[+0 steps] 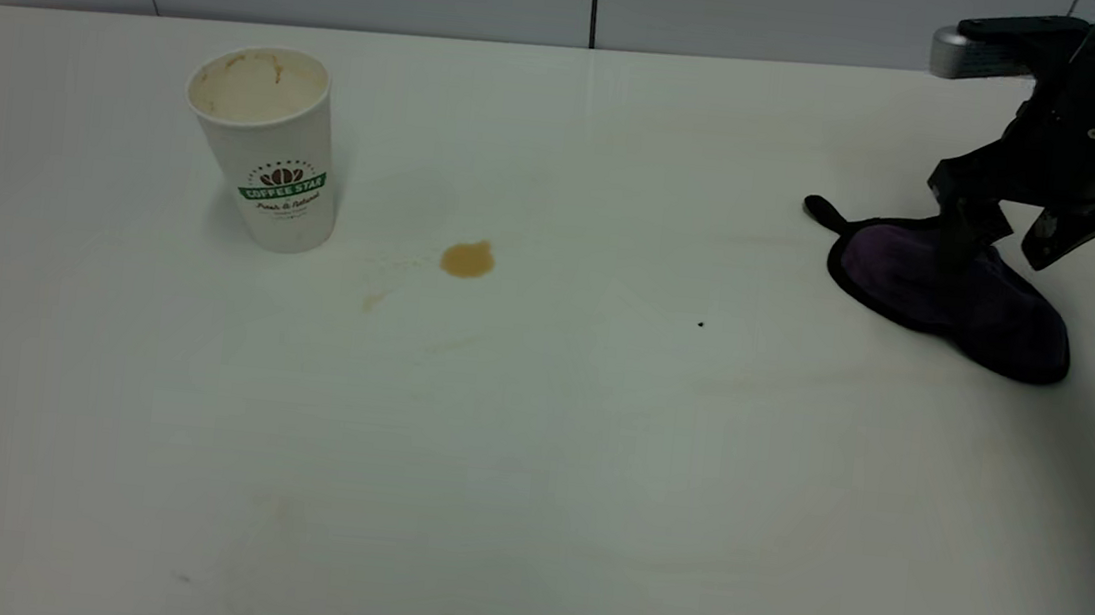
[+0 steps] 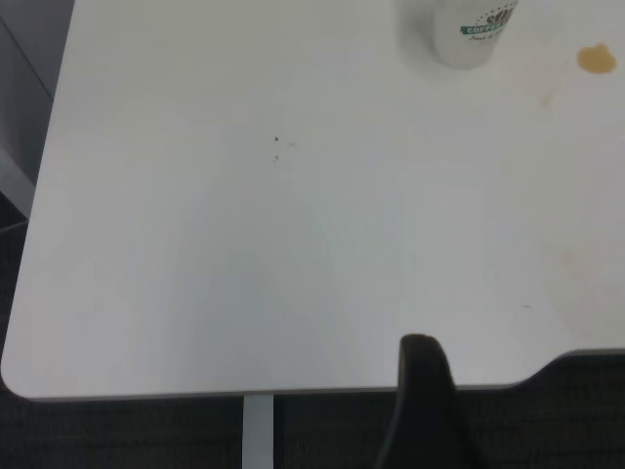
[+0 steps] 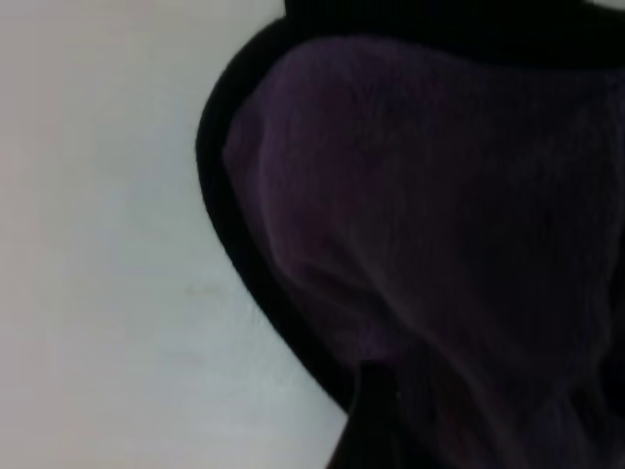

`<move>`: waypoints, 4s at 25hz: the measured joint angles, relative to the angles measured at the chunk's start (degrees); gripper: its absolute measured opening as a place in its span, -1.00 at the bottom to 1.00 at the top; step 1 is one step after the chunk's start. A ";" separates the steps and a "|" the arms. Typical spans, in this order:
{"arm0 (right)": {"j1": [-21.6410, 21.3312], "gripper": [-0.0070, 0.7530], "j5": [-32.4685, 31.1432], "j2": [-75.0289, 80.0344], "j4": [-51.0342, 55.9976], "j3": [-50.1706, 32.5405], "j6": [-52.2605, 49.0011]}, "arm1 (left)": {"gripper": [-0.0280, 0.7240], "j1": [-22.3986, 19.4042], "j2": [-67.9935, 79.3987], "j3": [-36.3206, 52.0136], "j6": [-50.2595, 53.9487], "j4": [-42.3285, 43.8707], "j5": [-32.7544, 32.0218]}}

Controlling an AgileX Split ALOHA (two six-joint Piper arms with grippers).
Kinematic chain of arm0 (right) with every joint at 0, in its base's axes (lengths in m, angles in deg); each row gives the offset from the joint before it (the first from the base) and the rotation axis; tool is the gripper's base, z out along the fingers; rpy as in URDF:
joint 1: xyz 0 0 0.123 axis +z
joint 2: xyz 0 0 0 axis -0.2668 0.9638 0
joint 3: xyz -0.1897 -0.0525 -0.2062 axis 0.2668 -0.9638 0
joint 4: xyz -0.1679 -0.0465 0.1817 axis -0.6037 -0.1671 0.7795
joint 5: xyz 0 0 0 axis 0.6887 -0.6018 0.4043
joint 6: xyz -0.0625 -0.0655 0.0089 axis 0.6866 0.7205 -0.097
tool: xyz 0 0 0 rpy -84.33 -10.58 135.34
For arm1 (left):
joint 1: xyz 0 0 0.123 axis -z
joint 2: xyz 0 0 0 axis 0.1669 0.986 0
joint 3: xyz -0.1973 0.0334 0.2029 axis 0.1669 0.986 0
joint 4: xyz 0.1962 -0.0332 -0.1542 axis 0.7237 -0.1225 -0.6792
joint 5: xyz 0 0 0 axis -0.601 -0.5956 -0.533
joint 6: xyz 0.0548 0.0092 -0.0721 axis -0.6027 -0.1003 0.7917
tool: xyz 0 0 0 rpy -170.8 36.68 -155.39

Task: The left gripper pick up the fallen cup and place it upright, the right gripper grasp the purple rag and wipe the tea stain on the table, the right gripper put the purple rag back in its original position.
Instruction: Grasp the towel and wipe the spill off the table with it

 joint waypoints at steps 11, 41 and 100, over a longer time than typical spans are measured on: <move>0.73 0.06 -2.69 7.87 -1.05 8.20 -1.84 | 0.50 0.00 0.00 0.00 0.00 0.00 0.00; 25.07 -0.72 -13.77 28.33 4.23 53.30 -7.46 | 0.50 0.00 0.00 0.00 -0.05 0.00 0.00; 13.14 -0.72 -34.89 29.46 -12.11 57.34 -22.87 | 0.50 0.00 0.00 0.00 -0.06 0.00 0.00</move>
